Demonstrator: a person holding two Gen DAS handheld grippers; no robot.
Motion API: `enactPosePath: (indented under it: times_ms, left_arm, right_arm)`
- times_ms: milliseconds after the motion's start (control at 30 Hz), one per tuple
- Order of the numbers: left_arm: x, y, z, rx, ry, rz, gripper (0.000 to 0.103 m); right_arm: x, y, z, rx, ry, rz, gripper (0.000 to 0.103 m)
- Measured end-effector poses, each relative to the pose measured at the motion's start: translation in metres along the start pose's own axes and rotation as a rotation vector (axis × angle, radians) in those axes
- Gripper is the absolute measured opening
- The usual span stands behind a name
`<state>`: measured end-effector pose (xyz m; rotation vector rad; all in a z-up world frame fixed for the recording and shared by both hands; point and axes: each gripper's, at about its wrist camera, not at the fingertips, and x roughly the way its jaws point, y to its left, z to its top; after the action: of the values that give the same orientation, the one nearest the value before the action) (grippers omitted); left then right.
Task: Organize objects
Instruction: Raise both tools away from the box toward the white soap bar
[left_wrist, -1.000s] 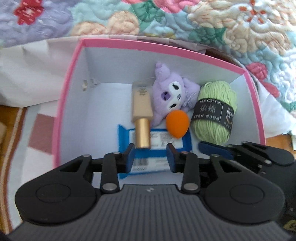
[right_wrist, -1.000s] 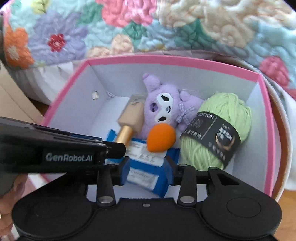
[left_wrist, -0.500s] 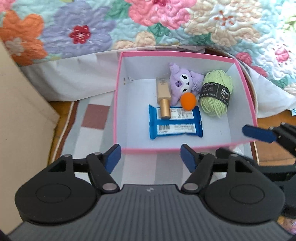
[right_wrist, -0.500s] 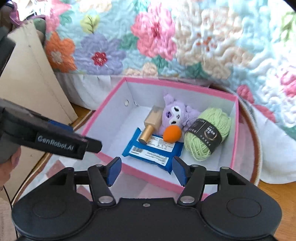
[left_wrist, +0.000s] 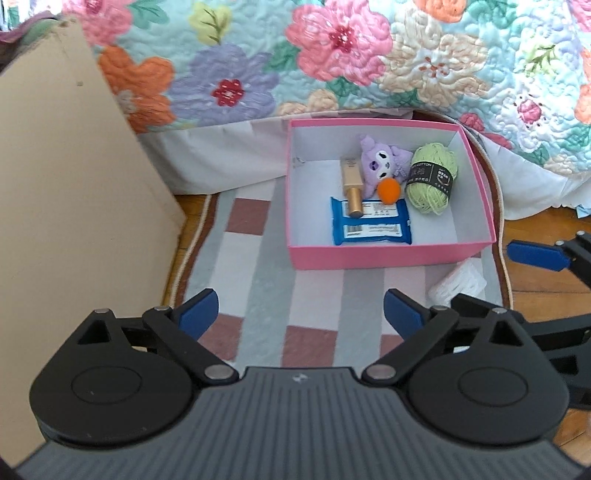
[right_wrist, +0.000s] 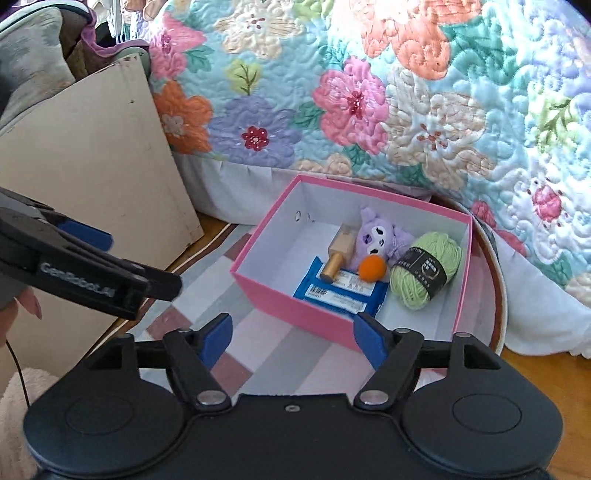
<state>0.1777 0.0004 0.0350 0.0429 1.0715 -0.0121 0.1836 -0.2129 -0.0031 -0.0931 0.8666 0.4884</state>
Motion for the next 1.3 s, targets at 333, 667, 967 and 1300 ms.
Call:
enactPosePath:
  times_ms: [333,667,967,1300]
  left_arm:
    - [-0.036,0.009,-0.033,0.046,0.000,0.018,0.098]
    - [-0.050,0.005,-0.056,0.108,-0.001,0.025,0.098]
    - [-0.042,-0.001,-0.071,0.134,0.018,0.009,0.098]
    - [-0.008,-0.030,-0.086,0.170,0.084,-0.022,0.098]
  right_arm:
    - [-0.035,0.033,-0.014,-0.018,0.035,-0.027,0.086]
    - [-0.054,0.059,-0.032,-0.068,0.096,-0.070,0.086]
    - [-0.057,0.059,-0.046,-0.048,0.144,-0.045,0.086]
    - [-0.040,0.037,-0.071,0.005,0.219,-0.028,0.086]
